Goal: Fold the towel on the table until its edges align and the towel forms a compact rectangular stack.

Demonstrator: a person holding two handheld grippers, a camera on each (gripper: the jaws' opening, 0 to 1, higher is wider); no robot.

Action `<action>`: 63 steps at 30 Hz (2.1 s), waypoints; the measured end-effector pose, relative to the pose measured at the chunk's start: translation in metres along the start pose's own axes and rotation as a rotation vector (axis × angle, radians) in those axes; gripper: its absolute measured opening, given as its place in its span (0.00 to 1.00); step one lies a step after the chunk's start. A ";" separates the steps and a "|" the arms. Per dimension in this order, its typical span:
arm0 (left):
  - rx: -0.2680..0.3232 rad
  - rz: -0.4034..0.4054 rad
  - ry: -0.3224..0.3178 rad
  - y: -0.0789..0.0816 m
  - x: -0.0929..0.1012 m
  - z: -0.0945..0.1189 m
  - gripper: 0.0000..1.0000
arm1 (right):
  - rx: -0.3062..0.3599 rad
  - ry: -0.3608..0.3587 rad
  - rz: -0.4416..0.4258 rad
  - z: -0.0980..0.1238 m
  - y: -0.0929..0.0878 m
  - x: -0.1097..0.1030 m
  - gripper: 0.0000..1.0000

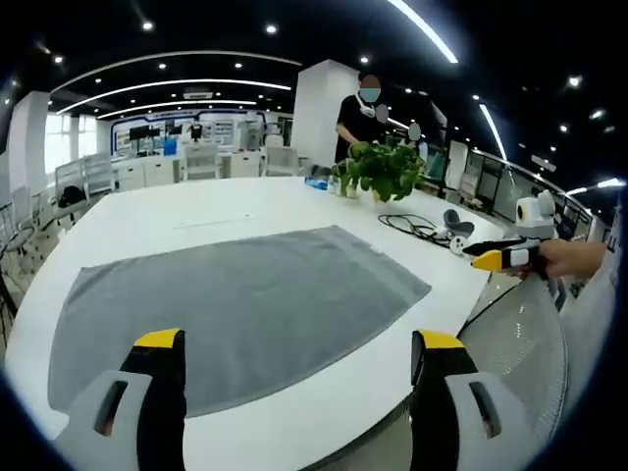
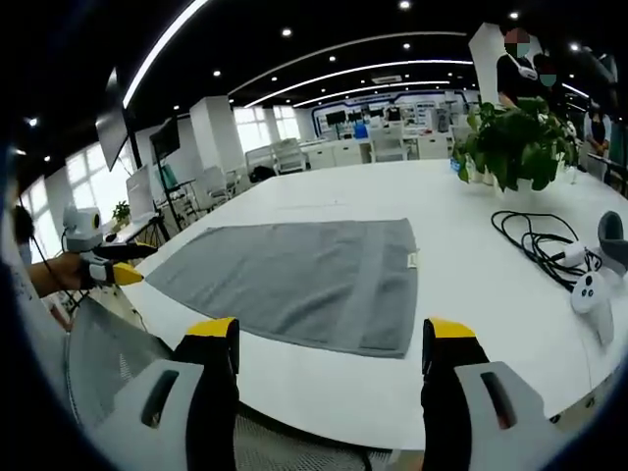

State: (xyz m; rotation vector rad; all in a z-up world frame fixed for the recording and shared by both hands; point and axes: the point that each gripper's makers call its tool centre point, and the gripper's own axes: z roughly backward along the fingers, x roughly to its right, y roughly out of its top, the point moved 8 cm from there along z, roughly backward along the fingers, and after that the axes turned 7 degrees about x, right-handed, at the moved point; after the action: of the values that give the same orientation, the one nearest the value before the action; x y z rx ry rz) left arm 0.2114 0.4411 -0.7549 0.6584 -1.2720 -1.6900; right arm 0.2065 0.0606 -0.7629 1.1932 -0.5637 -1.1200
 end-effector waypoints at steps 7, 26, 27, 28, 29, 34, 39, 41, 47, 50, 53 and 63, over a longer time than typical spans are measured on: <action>0.000 0.009 0.006 -0.001 -0.001 0.000 0.98 | 0.000 -0.003 -0.003 0.000 0.000 0.001 0.76; -0.006 0.001 0.000 -0.001 0.001 -0.003 0.98 | -0.014 -0.006 -0.018 -0.001 -0.001 0.001 0.75; -0.007 0.001 -0.001 -0.001 0.001 -0.003 0.98 | -0.016 -0.004 -0.020 -0.001 -0.002 0.001 0.75; -0.007 0.001 -0.002 0.000 0.001 -0.003 0.98 | -0.017 -0.003 -0.020 -0.001 -0.002 0.001 0.75; -0.007 0.000 -0.002 0.000 0.001 -0.003 0.98 | -0.017 -0.002 -0.021 -0.001 -0.002 0.000 0.75; -0.010 -0.003 -0.007 0.000 0.002 -0.004 0.98 | -0.014 -0.005 -0.029 -0.001 -0.001 0.002 0.75; -0.012 -0.005 -0.011 0.000 0.003 -0.004 0.98 | -0.014 -0.007 -0.032 -0.001 -0.001 0.001 0.75; -0.015 -0.007 -0.013 0.000 0.002 -0.005 0.98 | -0.014 -0.007 -0.033 -0.001 -0.001 0.001 0.75; -0.016 -0.009 -0.018 0.001 0.004 -0.007 0.98 | -0.016 -0.005 -0.036 -0.001 -0.002 0.002 0.74; -0.016 -0.006 -0.018 0.000 0.004 -0.007 0.98 | -0.018 -0.005 -0.038 -0.001 -0.002 0.002 0.74; -0.019 -0.004 -0.019 -0.001 0.004 -0.008 0.98 | -0.016 -0.005 -0.039 -0.001 -0.002 0.002 0.74; -0.029 -0.029 -0.037 0.006 0.003 -0.014 0.98 | 0.007 -0.007 -0.054 -0.003 0.005 0.018 0.75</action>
State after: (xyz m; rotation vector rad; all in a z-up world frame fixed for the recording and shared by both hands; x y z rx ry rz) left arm 0.2235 0.4315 -0.7531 0.6336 -1.2676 -1.7484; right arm 0.2178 0.0458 -0.7626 1.2172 -0.5438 -1.1690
